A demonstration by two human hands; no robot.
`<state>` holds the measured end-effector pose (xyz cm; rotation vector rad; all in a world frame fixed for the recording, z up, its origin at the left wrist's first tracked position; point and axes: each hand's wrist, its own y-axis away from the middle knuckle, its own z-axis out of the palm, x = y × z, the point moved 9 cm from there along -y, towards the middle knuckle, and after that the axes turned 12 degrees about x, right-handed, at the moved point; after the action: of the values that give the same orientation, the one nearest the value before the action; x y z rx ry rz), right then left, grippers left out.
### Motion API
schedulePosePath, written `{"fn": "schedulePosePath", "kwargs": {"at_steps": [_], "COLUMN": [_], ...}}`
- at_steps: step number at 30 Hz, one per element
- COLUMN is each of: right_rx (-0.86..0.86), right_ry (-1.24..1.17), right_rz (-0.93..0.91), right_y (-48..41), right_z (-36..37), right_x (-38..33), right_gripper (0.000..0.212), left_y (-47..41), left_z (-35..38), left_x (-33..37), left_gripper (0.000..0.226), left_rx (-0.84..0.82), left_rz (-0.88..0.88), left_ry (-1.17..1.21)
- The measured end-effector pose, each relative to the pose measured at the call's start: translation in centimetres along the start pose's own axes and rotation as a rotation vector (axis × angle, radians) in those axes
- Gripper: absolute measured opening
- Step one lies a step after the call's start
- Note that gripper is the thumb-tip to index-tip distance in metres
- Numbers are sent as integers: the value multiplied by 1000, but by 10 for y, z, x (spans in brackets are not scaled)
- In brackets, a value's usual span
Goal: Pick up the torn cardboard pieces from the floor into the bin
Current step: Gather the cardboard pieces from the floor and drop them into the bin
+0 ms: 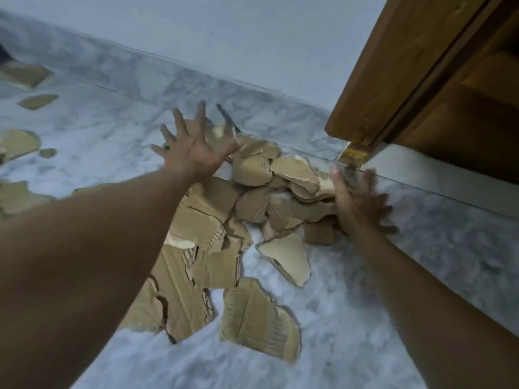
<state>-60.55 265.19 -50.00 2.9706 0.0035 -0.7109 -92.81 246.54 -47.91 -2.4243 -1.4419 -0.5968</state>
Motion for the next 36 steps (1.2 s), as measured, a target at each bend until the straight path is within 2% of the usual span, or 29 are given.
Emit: {"fn": "schedulePosePath", "kwargs": {"at_steps": [2,3,6,9,11,14,16,20,24,26,28,30,31,33,34,36], "right_rx": [-99,-125,-184,-235,-212,-231,-267,-288,-443,-492,-542,-571,-560,-538,-537,-519], "right_ry": [-5,-25,17,179,207,159,142,53,-161,-174,-127,-159,-172,-98,-23,123], "right_rz": [23,-11,-149,-286,-377,-471,-519,-599,-597,-611,-620,-537,-488,-476,-509,-624], "right_y": [7,10,21,32,40,51,59,77,106,117,123,126,124,129,135,158], "right_z": [18,25,41,55,56,57,61,60,54,50,51,54,54,58,62,70], "right_x": [-6,-17,-45,-53,-59,-67,-69,-69,-69,-73,-77,-83,-86,-95,-98,-108], "right_gripper": [100,99,99,104,99,100,104,109,118,114,107,96,92,92,90,77], "left_y": [-8,-4,21,33,32,19,13,23,55,72,92,119,139,192,214,236], "left_z": [30,39,43,25,14,5,10,16,5,-9,-39,-76,-86,-85,-76,-65], "left_x": [-2,0,6,3,3,0,2,14,12,2,-21,-68,-99,-154,-168,-172], "left_gripper": [115,109,92,89,104,142,151,116,98,103,107,107,117,138,140,127], "left_rx": [-218,-256,-171,-100,-108,-158,-254,-378,-446,-453,-302,-55,-1,-68,-119,-98], "left_rz": [7,52,207,281,244,77,34,65,117,140,172,66,-91,-425,-509,-507], "left_ry": [-155,-218,-254,-208,-175,-112,-113,-110,-34,-43,-109,-159,-175,-179,-196,-236]}}
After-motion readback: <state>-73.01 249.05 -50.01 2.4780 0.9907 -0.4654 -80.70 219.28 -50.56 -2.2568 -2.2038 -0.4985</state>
